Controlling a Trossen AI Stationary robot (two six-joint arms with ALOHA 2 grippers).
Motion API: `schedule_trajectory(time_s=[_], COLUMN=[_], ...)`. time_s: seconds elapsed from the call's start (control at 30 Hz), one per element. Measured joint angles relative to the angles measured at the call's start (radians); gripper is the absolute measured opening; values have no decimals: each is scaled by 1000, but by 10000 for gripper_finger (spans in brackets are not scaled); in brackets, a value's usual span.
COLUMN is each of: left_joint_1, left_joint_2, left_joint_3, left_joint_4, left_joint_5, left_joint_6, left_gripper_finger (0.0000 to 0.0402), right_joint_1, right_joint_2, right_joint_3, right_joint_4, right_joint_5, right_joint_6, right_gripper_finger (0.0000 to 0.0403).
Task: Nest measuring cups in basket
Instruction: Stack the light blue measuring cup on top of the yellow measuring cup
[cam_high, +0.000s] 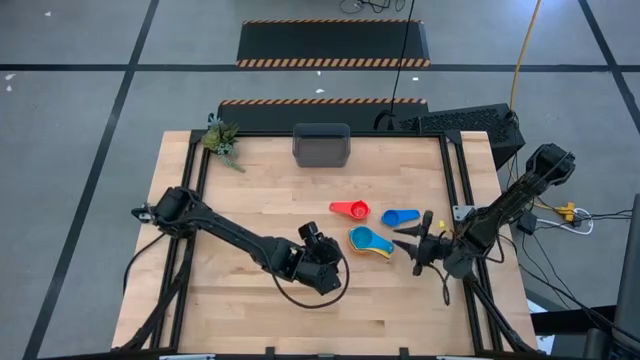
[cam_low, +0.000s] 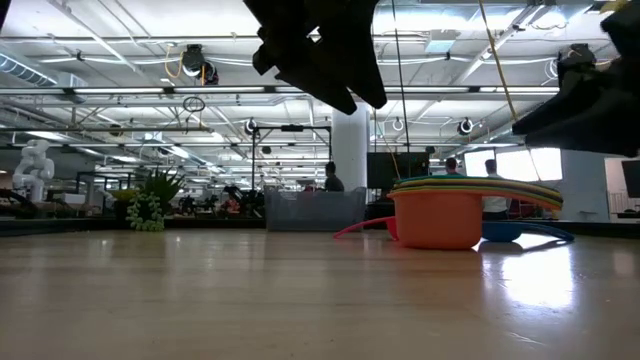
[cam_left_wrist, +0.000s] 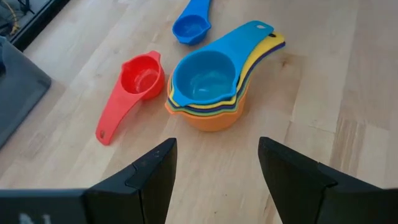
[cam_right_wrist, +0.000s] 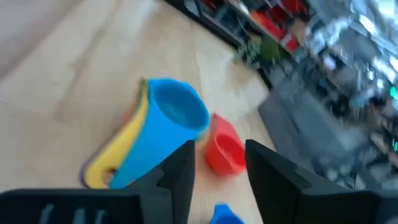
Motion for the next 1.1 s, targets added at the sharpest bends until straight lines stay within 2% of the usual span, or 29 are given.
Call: schedule_trajectory(time_s=[0.07, 0.2, 0.43, 0.5, 0.63, 1.1], left_joint_1=[0, 1, -3, -1, 11, 42], left_joint_2=[0, 0, 0, 0, 2, 2], left_joint_3=[0, -7, -126, -151, -165, -209], left_joint_4=[1, 58, 482, 530, 527, 526], left_joint_5=[25, 210, 415, 423, 423, 417], left_joint_6=[1, 50, 200, 214, 219, 148], left_gripper_finger=[230, 230, 230, 230, 230, 230], right_joint_1=[-30, -109, -183, -187, -190, -190], right_joint_2=[-7, -5, 26, 34, 39, 38], right_joint_3=[0, 0, 0, 0, 0, 0], right_joint_4=[-49, -123, -150, -146, -128, -61], right_joint_5=[-14, -167, -348, -378, -418, -471], right_joint_6=[80, 220, 300, 303, 302, 271], right_gripper_finger=[119, 93, 60, 54, 46, 44])
